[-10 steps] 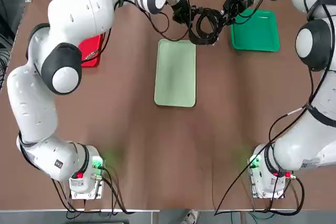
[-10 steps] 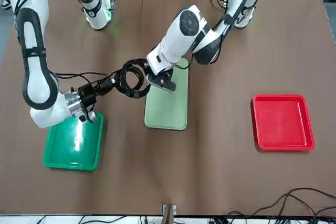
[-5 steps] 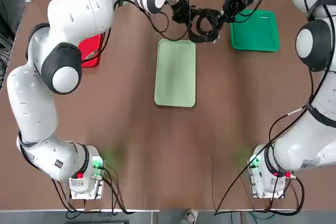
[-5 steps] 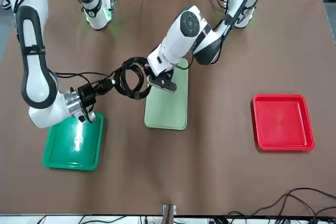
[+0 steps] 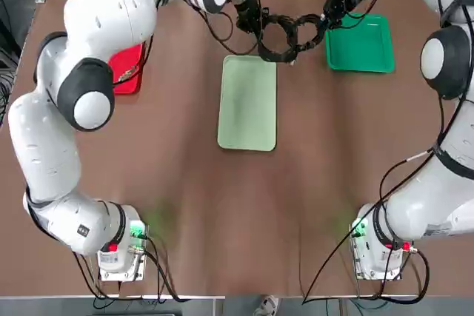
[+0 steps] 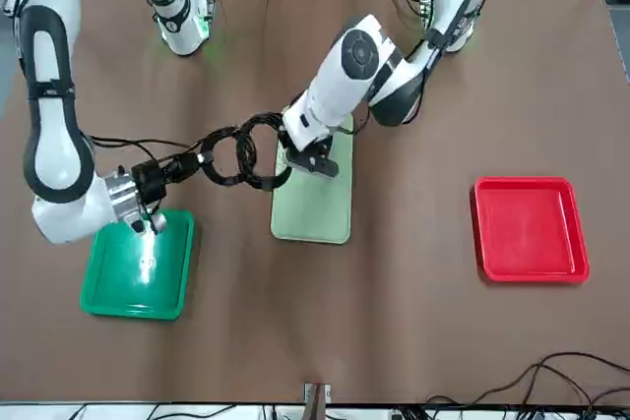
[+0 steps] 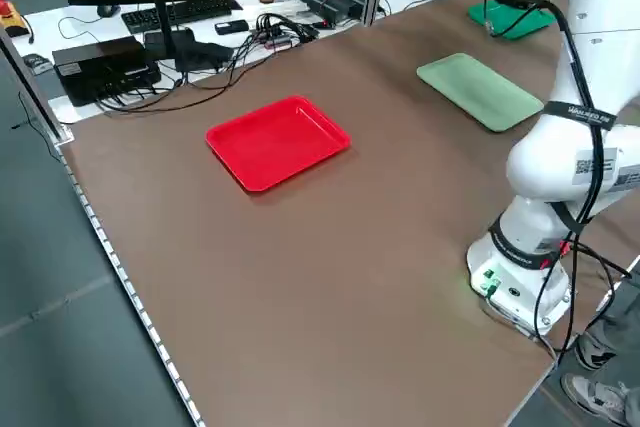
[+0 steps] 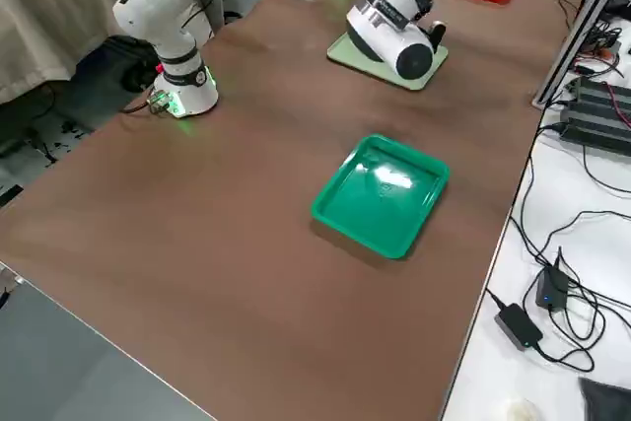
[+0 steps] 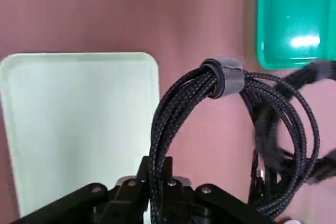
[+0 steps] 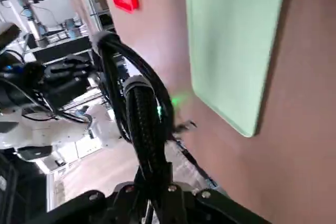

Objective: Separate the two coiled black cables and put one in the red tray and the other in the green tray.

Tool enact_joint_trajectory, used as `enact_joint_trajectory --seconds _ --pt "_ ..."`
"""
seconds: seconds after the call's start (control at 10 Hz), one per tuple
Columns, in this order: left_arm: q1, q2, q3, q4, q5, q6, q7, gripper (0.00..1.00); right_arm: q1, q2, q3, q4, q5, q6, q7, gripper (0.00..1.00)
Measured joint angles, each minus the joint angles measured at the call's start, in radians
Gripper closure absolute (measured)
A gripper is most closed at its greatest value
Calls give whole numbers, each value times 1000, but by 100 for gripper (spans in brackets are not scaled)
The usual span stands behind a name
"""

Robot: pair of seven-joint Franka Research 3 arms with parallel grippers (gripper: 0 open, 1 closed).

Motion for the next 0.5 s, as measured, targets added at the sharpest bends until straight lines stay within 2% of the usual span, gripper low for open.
enact_joint_trajectory --seconds 0.3,0.5 --pt "56 -56 43 -36 42 -71 15 89 -96 10 -4 64 -207 15 -17 87" --pt "85 -115 118 -91 72 -151 90 89 -160 57 -5 110 -361 104 -66 87"
